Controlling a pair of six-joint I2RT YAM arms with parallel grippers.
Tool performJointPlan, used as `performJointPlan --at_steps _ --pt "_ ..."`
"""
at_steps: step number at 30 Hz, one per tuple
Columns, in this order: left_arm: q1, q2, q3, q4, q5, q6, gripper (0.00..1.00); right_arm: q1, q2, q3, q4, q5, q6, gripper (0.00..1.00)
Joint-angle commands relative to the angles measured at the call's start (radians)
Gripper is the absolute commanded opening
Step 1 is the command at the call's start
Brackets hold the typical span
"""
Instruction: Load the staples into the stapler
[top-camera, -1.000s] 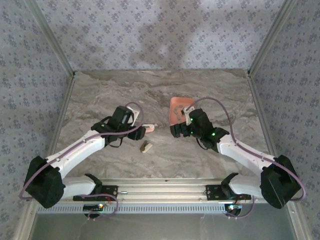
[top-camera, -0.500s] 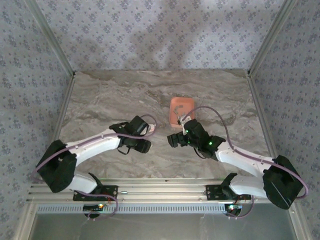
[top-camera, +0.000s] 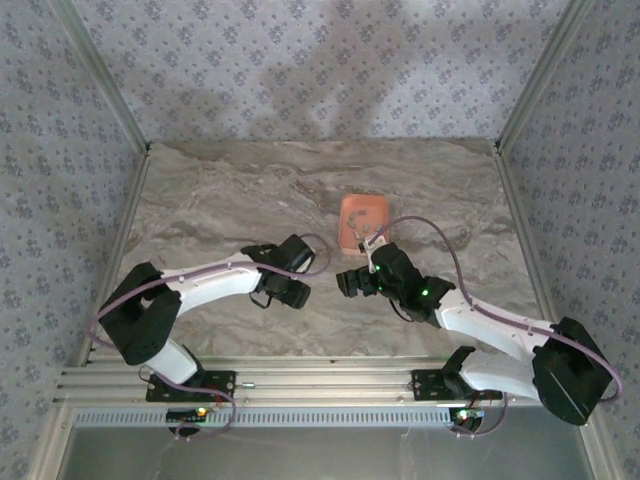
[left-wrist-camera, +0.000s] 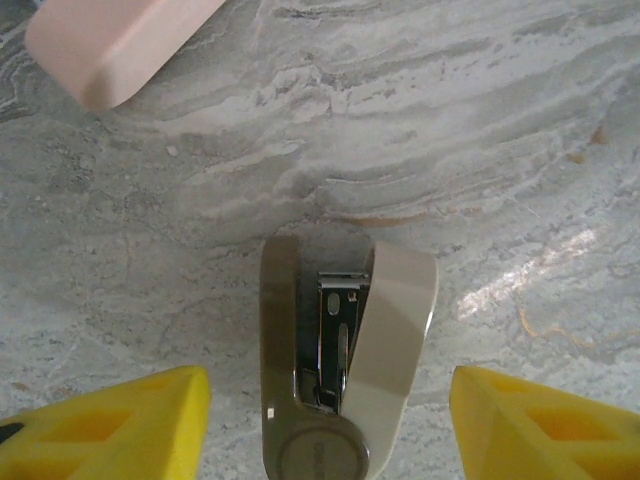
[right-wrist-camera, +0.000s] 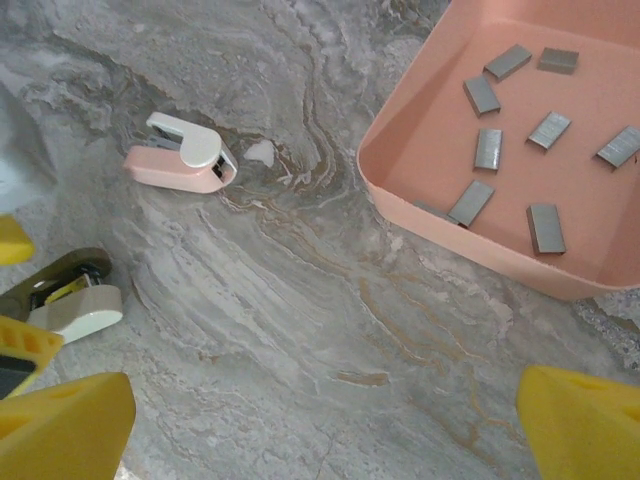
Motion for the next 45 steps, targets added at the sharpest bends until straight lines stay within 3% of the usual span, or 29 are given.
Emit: performJointPlan --at_steps 1,12,20,33,45 --pt "-0.005 0.019 0.034 -0.003 -0.024 -0.011 0.63 0.004 -0.039 -0.015 0.024 0.014 0.015 1.00" --pt "-0.010 0.065 0.041 0.022 -0.025 -0.016 0.59 0.003 -0.061 -0.042 0.051 0.009 0.024 1.00" --pt "-0.013 0.072 0.030 0.050 -0.009 -0.031 0.50 0.003 -0.064 -0.044 0.047 0.005 0.009 1.00" --pt "-0.018 0.076 -0.004 0.074 -0.020 -0.037 0.49 0.007 -0.080 -0.059 0.058 -0.011 0.017 1.00" --pt "-0.020 -0.008 -0.050 0.119 -0.029 -0.019 0.39 0.008 -0.104 -0.080 0.077 -0.001 0.006 1.00"
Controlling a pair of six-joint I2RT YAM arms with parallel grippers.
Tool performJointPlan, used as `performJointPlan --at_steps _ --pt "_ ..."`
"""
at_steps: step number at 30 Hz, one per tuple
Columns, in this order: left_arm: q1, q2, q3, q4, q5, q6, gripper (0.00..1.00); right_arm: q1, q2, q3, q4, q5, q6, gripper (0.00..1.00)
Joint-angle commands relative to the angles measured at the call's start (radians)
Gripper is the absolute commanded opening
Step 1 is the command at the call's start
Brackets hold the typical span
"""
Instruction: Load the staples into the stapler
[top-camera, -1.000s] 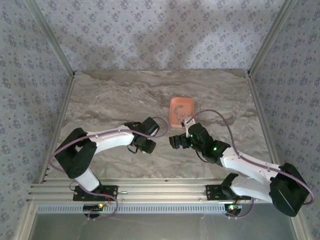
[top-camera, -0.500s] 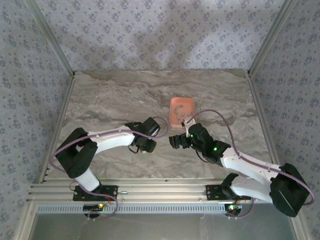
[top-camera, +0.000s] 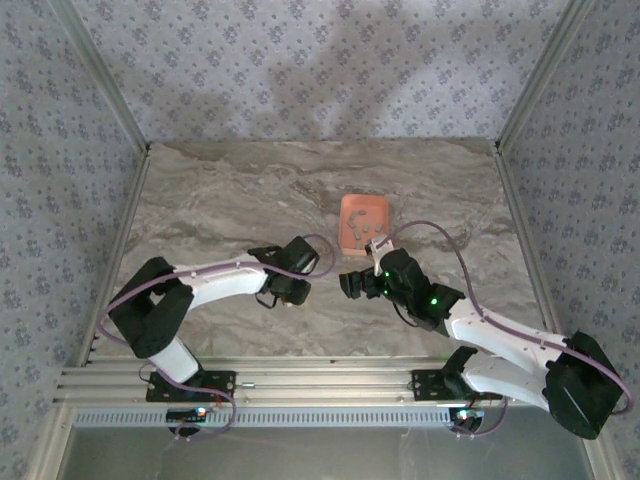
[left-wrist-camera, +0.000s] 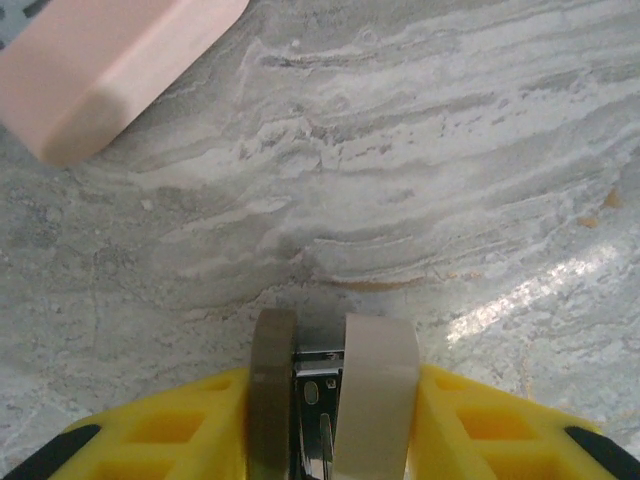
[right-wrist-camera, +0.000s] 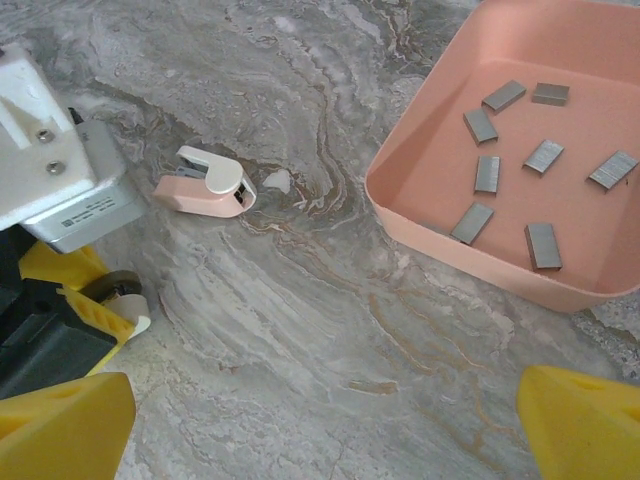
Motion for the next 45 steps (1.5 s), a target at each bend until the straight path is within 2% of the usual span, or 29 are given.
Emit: performJointPlan --at_steps 1,12,19,25,35,45 --pt "-0.009 -0.058 -0.031 0.020 -0.012 0.007 0.39 0.005 -0.014 -0.014 0.021 0.002 -0.005 1.00" --pt "0.004 -0.200 -0.120 0.149 0.006 -0.031 0.35 -0.012 -0.020 -0.034 0.052 -0.003 -0.006 1.00" --pt "0.052 -0.331 -0.224 0.321 0.075 -0.152 0.33 -0.025 -0.029 -0.049 0.076 -0.008 0.019 1.00" --pt "0.074 -0.439 -0.311 0.449 0.086 -0.263 0.33 -0.047 -0.043 -0.087 0.151 -0.031 0.059 1.00" --pt "0.086 -0.490 -0.347 0.586 0.140 -0.395 0.32 -0.040 -0.036 -0.113 0.241 -0.066 0.074 0.91" --pt "0.083 -0.474 -0.384 0.741 0.160 -0.574 0.32 0.029 0.008 -0.141 0.361 -0.063 0.113 0.80"
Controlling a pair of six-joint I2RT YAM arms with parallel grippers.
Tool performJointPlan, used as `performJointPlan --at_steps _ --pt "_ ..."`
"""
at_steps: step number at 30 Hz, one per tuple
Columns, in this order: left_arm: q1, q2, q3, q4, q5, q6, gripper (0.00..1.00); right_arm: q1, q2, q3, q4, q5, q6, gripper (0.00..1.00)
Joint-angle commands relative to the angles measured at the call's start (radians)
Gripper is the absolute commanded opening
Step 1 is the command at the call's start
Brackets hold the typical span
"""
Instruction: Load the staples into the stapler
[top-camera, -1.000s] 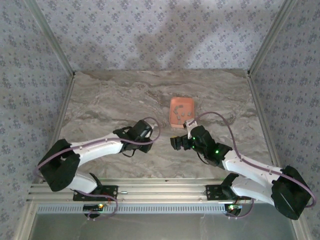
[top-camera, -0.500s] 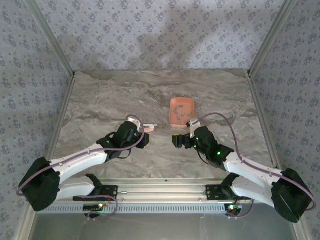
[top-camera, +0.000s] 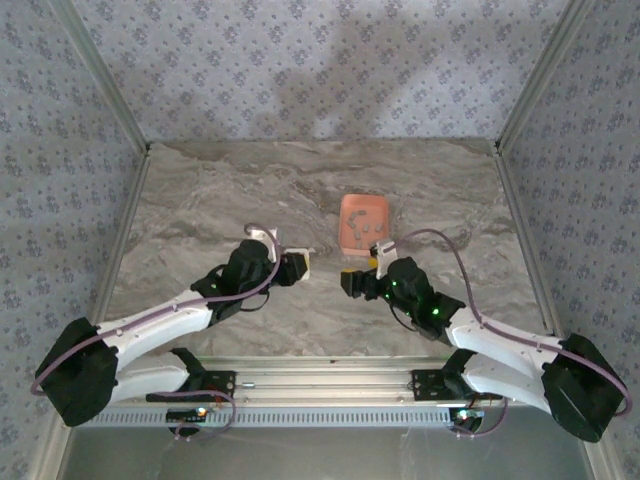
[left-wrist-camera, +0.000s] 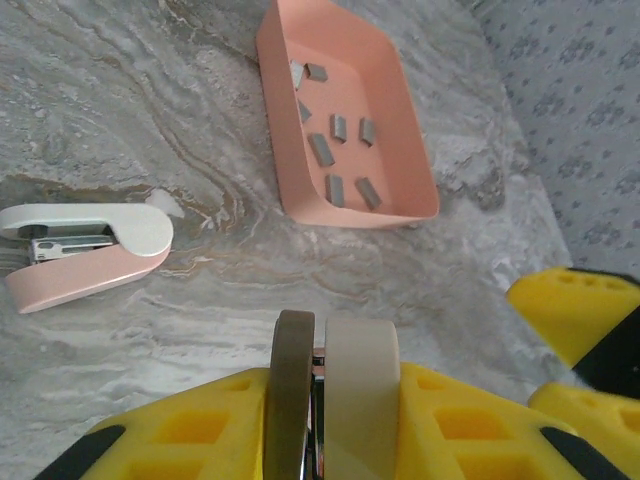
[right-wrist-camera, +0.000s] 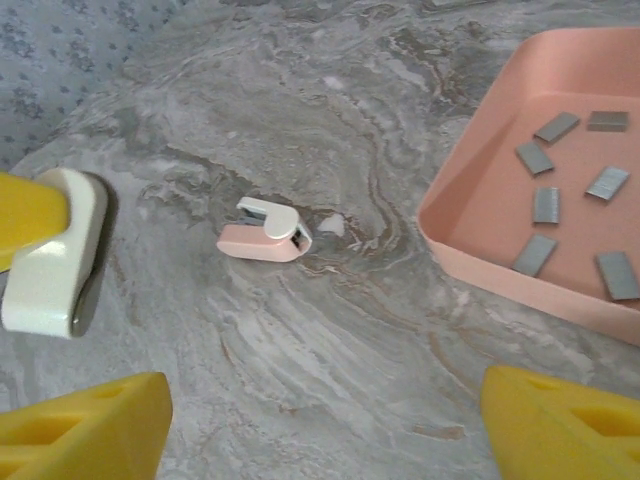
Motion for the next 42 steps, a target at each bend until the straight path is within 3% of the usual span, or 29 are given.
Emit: performJointPlan --at_steps 1,18,32,37,42 --pt "0.002 -0.002 -0.033 0.113 0.013 -0.101 0.32 0.026 0.035 -0.012 0.098 -0.016 0.026 0.80" --pt "-0.001 -0.034 -0.093 0.170 -0.047 -0.253 0.33 0.147 0.345 0.120 0.377 -0.064 -0.001 0.73" --pt "-0.002 -0.043 -0.143 0.259 -0.079 -0.370 0.33 0.174 0.474 0.144 0.539 -0.076 0.022 0.72" --pt "-0.002 -0.041 -0.147 0.291 -0.080 -0.403 0.33 0.177 0.506 0.143 0.579 -0.060 0.030 0.66" --pt "-0.001 -0.039 -0.155 0.315 -0.081 -0.428 0.34 0.177 0.522 0.136 0.627 -0.035 0.018 0.52"
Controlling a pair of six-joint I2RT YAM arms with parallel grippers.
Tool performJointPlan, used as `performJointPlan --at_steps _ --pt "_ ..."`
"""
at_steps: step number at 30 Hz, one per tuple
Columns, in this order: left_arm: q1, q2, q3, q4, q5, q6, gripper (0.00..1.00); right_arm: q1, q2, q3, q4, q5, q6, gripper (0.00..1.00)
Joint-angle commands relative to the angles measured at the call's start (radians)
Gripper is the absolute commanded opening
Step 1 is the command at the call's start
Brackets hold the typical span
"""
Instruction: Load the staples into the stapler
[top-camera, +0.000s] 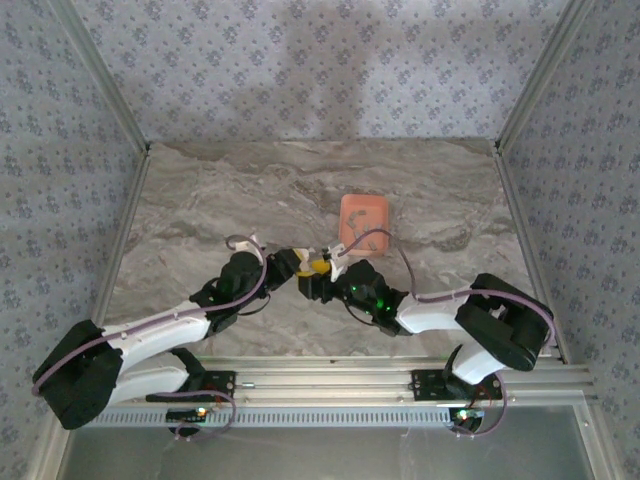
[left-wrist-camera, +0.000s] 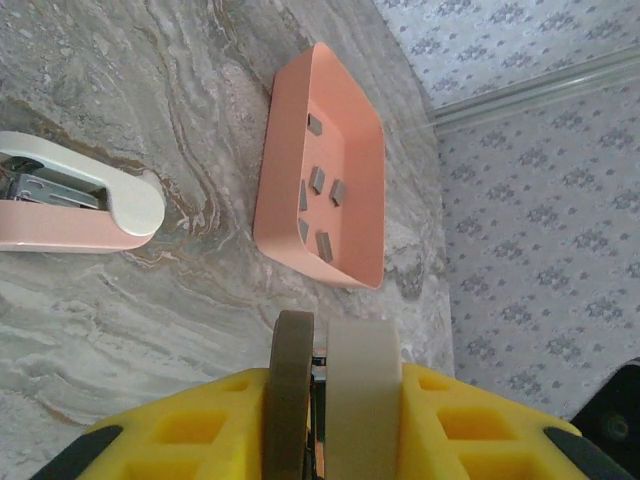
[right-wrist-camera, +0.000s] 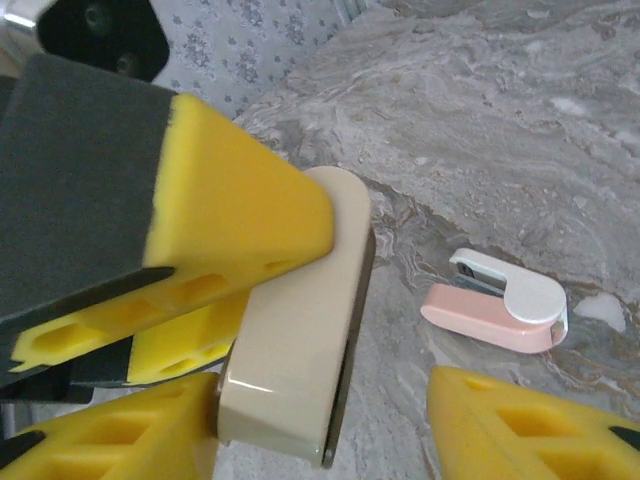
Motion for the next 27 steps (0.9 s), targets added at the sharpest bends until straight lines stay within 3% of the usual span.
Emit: performJointPlan --at_steps 1,7,20,27 --pt "-0.002 -0.017 -0.013 0.064 -0.009 -0.032 0.34 0.007 0.013 0.015 0.074 0.034 -0.015 0.49" --pt "-0.001 -0.017 -0.016 0.065 -0.004 -0.036 0.36 0.005 0.006 0.005 0.098 0.045 -0.054 0.30" --pt "-0.001 -0.017 -0.014 0.047 -0.017 -0.033 0.43 0.006 0.004 -0.004 0.119 0.050 -0.092 0.07" --pt "0.002 -0.028 -0.009 0.012 -0.031 -0.016 0.63 0.002 -0.011 -0.019 0.112 0.047 -0.145 0.03"
